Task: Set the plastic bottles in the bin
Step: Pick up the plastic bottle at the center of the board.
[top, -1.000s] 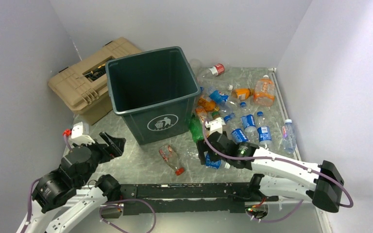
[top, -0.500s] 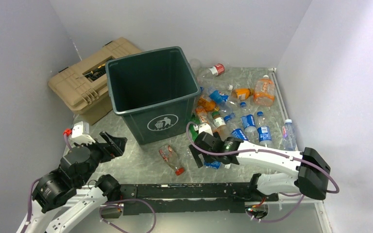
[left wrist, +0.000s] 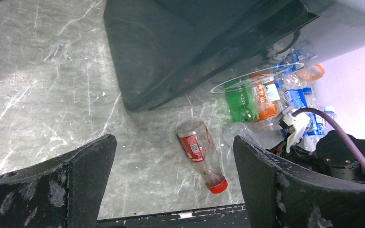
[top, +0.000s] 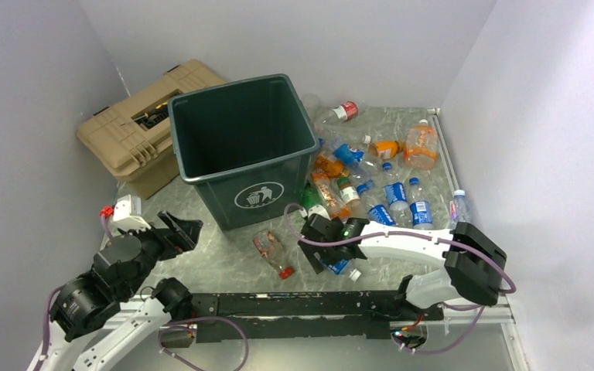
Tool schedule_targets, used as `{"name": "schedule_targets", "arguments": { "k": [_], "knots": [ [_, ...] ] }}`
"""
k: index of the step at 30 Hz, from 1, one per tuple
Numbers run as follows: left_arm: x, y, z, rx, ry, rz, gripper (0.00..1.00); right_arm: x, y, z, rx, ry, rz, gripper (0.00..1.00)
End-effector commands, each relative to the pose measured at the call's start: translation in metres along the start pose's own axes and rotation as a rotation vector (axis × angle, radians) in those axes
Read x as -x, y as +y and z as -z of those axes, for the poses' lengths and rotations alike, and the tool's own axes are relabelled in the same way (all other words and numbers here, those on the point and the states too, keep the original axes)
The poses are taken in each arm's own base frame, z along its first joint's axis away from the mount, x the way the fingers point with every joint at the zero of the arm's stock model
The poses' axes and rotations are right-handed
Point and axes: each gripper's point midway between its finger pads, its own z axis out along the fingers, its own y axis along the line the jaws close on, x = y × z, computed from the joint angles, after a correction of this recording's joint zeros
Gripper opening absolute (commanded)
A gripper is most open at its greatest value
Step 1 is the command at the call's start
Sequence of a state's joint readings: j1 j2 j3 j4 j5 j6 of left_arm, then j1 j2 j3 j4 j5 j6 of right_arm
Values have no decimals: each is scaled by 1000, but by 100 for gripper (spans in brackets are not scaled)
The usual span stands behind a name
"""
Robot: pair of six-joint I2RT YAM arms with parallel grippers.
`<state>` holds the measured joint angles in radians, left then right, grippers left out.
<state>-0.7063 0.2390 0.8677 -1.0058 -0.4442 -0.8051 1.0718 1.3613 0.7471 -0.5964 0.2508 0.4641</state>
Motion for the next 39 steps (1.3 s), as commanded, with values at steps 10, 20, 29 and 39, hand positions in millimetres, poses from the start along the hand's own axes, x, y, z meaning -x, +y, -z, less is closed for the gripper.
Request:
{"name": "schedule_targets", "arguments": {
  "k": [10,20,29,39],
  "knots": [
    [5,-8,2,-48,-29,21,100,6,24,1,101,12,38,77],
    [8,-6,5,-42,-38,34,100,15,18,38,112,-92,-47,48],
    [31,-38,29,-257,-118,68,99,56,34,152,464,-480,-73,44],
    [57,-128,94,-777,-146,-69,100,71,69,256,896,-838,75,42]
  ]
}}
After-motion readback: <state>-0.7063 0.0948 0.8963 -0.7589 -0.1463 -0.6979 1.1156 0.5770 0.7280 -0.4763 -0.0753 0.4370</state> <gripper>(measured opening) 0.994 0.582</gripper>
